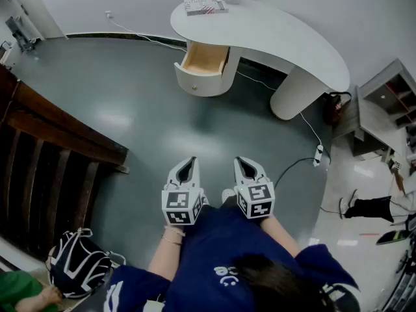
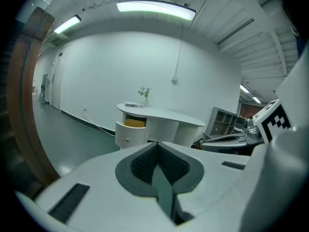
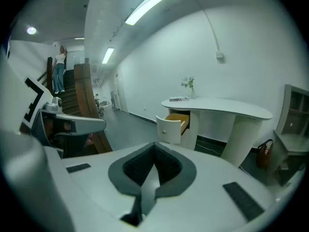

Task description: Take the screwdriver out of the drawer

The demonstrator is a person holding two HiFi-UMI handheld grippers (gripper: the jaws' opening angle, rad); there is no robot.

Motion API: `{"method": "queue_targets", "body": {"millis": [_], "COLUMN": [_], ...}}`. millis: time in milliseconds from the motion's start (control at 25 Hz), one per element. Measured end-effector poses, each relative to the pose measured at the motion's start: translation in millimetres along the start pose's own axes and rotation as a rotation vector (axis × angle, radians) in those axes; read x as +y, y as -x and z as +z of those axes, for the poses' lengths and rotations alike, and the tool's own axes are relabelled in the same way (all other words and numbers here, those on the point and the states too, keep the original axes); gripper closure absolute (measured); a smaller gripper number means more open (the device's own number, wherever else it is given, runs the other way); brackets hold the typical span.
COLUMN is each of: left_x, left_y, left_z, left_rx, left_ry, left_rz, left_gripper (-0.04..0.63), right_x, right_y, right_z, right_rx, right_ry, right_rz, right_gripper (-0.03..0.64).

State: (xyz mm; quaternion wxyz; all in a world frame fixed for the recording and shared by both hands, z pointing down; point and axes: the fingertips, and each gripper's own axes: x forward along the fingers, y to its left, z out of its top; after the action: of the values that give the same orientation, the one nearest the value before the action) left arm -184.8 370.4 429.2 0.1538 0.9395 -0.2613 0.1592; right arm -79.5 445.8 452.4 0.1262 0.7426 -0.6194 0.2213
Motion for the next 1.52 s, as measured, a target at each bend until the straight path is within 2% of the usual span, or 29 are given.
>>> {"method": "queue_targets", "body": {"millis": [240,520,840,1160,1520], "left_x": [1.2,12.7,36.4,64.8,71.4], "left_y": [11.1,14.8,-8.0,-57.5,-136.3], "left_z": [-15.7,-19.4,-21.4,13.6,59.4], "left_rx": [0.002,0.012,0.032,0.02,0.001], "left_ry": [0.013,0.031,0.034,0.045,0.047], "left_rz": [0.001,0.015,0.061,0.127,0.169], "left_gripper": [0.591,0.591,0.591,0.591,0.591], "right_x": [12.1,10.3,-1.4,-20.6,-71.4], "right_y": [4.1,2.3,-39.7,-102.2,-164.2], "right_z": [-12.2,-13.6,-14.6,29.7,76.6], "right_rx": [0.008,0.005,0.017,0.004,-0.001], "right_ry": [0.012,-0.032,-0.061,-0.027,-0.002], "right_rz": [-0.001,-0.031,-0.01,0.061,0.127], "right_gripper": [0.611,0.61,0.609,0.609,0.61]}}
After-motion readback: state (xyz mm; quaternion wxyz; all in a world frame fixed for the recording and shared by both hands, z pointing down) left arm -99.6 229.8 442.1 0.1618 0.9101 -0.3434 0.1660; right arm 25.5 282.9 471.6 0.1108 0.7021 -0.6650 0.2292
